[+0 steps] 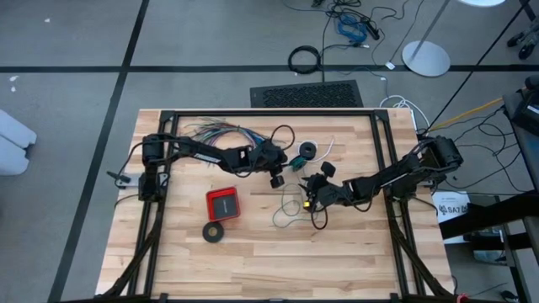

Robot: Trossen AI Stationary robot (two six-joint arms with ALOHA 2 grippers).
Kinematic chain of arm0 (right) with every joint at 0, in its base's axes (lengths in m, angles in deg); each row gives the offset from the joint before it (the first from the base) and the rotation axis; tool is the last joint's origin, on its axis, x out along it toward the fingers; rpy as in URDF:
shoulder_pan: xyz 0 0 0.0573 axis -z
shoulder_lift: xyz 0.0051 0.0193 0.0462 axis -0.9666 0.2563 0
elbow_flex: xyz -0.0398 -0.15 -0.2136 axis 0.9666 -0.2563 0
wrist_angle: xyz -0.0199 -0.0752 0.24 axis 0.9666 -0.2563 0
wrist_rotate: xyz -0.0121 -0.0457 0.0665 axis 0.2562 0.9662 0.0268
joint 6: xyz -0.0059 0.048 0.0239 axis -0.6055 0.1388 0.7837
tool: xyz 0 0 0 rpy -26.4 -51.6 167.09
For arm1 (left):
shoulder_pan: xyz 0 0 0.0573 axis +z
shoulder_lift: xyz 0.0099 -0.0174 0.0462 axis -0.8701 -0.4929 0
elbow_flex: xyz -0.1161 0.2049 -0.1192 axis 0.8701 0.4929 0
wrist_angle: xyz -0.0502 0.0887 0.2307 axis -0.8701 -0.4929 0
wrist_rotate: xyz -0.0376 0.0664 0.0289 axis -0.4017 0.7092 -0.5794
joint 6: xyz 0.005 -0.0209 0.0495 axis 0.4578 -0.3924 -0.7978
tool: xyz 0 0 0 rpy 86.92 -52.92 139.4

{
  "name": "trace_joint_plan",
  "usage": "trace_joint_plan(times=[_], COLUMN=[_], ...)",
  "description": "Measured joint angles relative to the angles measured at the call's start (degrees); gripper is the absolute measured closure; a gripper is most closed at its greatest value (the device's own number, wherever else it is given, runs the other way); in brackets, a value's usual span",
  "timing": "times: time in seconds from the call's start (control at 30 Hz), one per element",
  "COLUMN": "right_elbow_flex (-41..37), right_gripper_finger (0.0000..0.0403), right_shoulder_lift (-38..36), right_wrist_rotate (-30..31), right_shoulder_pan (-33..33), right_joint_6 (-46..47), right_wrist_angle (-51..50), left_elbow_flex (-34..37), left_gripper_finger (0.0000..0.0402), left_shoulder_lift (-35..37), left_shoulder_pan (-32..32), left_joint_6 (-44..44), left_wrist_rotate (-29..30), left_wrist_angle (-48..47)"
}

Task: Coil cords
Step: Uncoil the green wire from the spool

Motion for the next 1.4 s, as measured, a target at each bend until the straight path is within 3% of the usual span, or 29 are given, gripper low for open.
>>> trace_joint_plan(times=[0.27, 0.37, 0.5, 1.4], right_elbow_flex=[0.0, 0.0, 0.02, 0.02], right_gripper_finger=[0.03, 0.03, 0.03, 0.03], right_shoulder_lift=[0.0, 0.0, 0.0, 0.02], right_wrist_rotate=[0.07, 0.19, 0.22, 0.15], right_shoulder_pan=[0.02, 0.02, 0.03, 0.31], right_joint_6=[-0.28, -0.4, -0.4, -0.62], right_wrist_angle=[0.12, 0.52, 0.62, 1.64], left_elbow_flex=[4.25, 4.18, 4.16, 3.28], left_gripper_finger=[0.0317, 0.0317, 0.0317, 0.0317], left_shoulder_lift=[-0.02, -0.63, -1.38, -4.59], left_shoulder_pan=[-0.89, -1.98, -3.02, -3.06], left_joint_6=[1.22, -0.15, -1.61, 2.54], left_wrist_rotate=[0.2, 3.1, 5.33, 5.43], left_wrist_angle=[8.59, 10.28, 11.48, 12.62])
